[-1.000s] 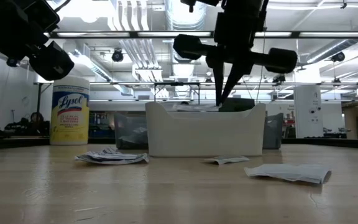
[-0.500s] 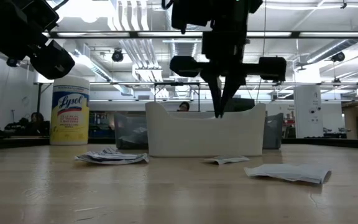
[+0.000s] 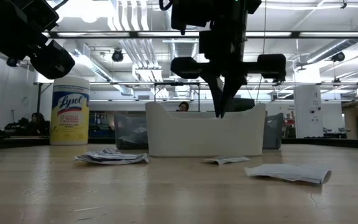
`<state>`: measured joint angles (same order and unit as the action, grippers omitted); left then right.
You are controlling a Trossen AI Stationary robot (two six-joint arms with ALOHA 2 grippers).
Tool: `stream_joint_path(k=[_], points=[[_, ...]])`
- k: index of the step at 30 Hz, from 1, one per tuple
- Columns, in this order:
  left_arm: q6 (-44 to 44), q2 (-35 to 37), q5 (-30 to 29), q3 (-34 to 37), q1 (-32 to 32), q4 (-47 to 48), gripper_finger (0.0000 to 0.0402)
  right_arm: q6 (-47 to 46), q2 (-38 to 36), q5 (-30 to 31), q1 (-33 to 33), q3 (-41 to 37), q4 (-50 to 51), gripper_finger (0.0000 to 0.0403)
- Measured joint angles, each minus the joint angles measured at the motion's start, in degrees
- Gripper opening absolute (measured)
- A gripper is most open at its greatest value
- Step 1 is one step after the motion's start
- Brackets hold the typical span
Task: Pick & Place First Aid Supplies
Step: Put the blue bandage into the white bin
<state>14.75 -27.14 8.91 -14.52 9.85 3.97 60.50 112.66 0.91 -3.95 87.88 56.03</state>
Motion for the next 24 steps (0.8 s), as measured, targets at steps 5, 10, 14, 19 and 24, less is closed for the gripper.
stream_joint_path(k=[5,10,14,19,24], points=[[-0.03,0.0,0.0,0.0,-0.02,0.0,0.0197,-2.07,-0.01,-2.27,0.11,-0.09,0.18,0.0008],[-0.03,0.0,0.0,0.0,-0.01,0.01,0.0197,-2.07,-0.02,-2.43,0.22,-0.17,0.24,0.0008],[-0.03,0.0,0.0,0.0,-0.02,0.0,0.0197,-2.09,-0.02,-2.44,0.31,-0.65,0.4,0.0008],[-0.03,0.0,0.0,0.0,0.0,0.0,0.0197,-4.82,-0.02,-2.65,0.28,-1.33,0.51,0.0008],[-0.03,0.0,0.0,0.0,-0.02,0.0,0.0197,-5.03,-0.02,-2.64,0.28,-1.81,0.47,0.0008]])
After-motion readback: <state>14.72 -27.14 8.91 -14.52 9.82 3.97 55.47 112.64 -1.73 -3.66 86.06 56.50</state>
